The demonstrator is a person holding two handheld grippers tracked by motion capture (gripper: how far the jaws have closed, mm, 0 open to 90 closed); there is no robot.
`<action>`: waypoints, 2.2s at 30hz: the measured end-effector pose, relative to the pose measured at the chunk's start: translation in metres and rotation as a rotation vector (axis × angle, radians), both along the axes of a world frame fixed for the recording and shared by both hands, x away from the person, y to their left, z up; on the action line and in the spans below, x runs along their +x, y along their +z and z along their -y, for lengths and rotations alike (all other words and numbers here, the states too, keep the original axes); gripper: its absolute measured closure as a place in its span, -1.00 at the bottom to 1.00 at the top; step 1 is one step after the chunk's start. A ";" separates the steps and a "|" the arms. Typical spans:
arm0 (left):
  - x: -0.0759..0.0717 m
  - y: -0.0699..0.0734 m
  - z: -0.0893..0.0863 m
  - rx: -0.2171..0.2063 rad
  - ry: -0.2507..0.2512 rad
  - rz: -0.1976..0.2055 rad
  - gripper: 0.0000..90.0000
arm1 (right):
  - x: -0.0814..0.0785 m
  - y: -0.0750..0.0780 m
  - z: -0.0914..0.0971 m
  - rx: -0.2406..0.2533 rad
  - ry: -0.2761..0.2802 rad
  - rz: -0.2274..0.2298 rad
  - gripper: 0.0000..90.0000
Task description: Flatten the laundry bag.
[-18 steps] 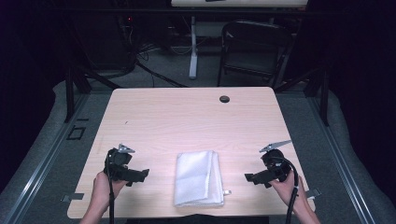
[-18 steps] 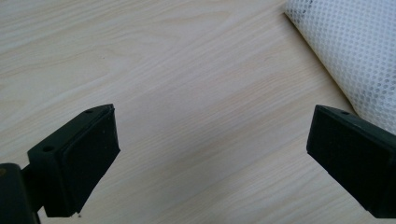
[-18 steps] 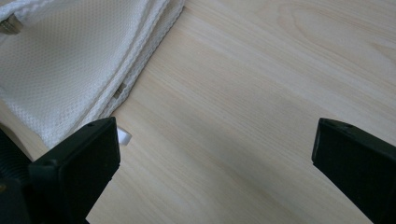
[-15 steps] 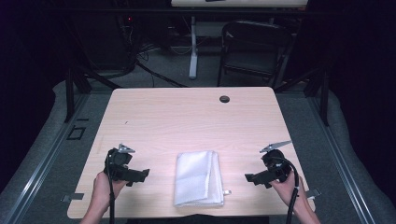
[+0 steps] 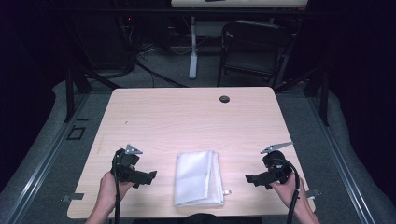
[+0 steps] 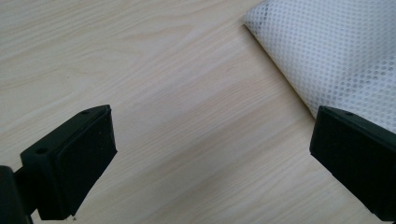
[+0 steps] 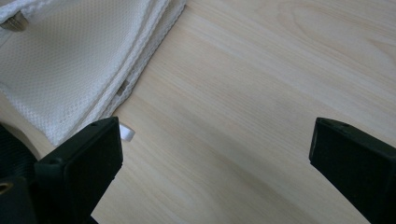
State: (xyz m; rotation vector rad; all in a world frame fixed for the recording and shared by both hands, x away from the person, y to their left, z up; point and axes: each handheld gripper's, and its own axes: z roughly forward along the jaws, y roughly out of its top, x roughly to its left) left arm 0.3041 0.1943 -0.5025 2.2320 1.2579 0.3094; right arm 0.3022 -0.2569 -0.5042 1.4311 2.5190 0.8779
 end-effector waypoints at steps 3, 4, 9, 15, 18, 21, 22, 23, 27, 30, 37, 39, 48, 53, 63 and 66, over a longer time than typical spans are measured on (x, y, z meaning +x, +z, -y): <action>-0.004 0.000 0.008 -0.007 -0.020 0.001 -0.99 | 0.001 -0.001 -0.002 -0.012 0.004 -0.013 -0.95; -0.004 0.000 0.008 -0.007 -0.020 0.001 -0.99 | 0.001 -0.001 -0.003 -0.010 0.001 -0.009 -0.94; -0.008 -0.003 0.031 -0.001 -0.103 -0.029 -1.00 | 0.003 0.000 -0.011 -0.016 0.013 -0.011 -0.94; -0.015 -0.004 0.058 0.006 -0.177 -0.022 -1.00 | 0.002 -0.004 -0.018 -0.030 0.029 -0.023 -0.94; -0.020 -0.004 0.069 0.008 -0.209 -0.020 -1.00 | 0.002 -0.003 -0.020 -0.031 0.034 -0.022 -0.93; -0.023 -0.004 0.074 0.005 -0.225 -0.021 -1.00 | 0.003 -0.003 -0.020 -0.036 0.039 -0.028 -0.93; -0.027 -0.004 0.079 0.012 -0.245 -0.026 -1.00 | 0.004 -0.003 -0.020 -0.038 0.036 -0.030 -0.93; -0.027 -0.004 0.079 0.012 -0.245 -0.026 -1.00 | 0.004 -0.003 -0.020 -0.038 0.036 -0.030 -0.93; -0.034 -0.003 0.088 0.015 -0.284 -0.024 -1.00 | 0.005 -0.004 -0.019 -0.030 0.030 -0.033 -0.92; -0.039 -0.002 0.099 0.012 -0.334 -0.036 -0.99 | 0.006 -0.006 -0.016 -0.026 0.029 -0.044 -0.92; -0.045 -0.002 0.119 0.022 -0.389 -0.036 -0.98 | 0.006 -0.007 -0.013 -0.022 0.015 -0.050 -0.92; -0.047 -0.001 0.126 0.020 -0.405 -0.031 -0.98 | 0.005 -0.008 -0.013 -0.011 0.005 -0.044 -0.92; -0.051 -0.002 0.147 0.041 -0.453 0.004 -0.76 | 0.005 -0.008 -0.014 -0.032 0.019 -0.059 -0.92; -0.054 -0.001 0.150 0.041 -0.455 0.024 -0.51 | 0.005 -0.008 -0.014 -0.035 0.019 -0.056 -0.92; -0.057 -0.003 0.146 0.027 -0.480 0.057 0.18 | 0.005 -0.010 -0.017 -0.042 0.029 -0.062 -0.91; -0.058 -0.003 0.146 0.026 -0.481 0.072 0.34 | 0.005 -0.010 -0.017 -0.043 0.030 -0.062 -0.90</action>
